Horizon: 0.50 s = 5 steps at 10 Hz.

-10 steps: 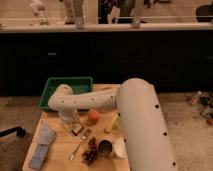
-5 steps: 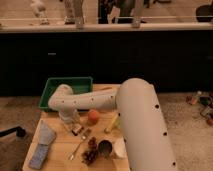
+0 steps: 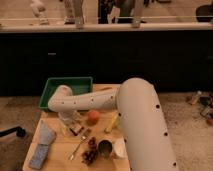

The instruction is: Wipe table surface with eraser

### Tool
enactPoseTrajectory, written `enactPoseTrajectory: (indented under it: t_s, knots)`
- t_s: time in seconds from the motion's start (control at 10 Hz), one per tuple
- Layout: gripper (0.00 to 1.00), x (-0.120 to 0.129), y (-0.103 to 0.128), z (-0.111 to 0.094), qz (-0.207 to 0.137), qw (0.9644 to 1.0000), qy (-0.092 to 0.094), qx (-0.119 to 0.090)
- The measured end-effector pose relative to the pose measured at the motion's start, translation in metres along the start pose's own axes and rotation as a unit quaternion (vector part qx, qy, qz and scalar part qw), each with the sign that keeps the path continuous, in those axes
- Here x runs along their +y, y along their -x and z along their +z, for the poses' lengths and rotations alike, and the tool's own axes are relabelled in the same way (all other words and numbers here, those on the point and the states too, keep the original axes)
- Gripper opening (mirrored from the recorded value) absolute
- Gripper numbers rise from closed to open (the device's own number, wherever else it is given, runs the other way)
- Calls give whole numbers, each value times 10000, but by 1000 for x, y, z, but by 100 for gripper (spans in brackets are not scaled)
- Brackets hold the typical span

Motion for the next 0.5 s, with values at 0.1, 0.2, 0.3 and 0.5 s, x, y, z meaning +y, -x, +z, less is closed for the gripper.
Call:
enactPoseTrajectory:
  t_s: [0.1, 0.2, 0.3, 0.5]
  knots:
    - [80, -1, 0, -1, -17, 10000, 22, 22]
    - [80, -2, 0, -2, -39, 10000, 45, 48]
    - [80, -2, 0, -3, -56, 9999, 75, 69]
    - [80, -6, 2, -10, -84, 9997, 198, 132]
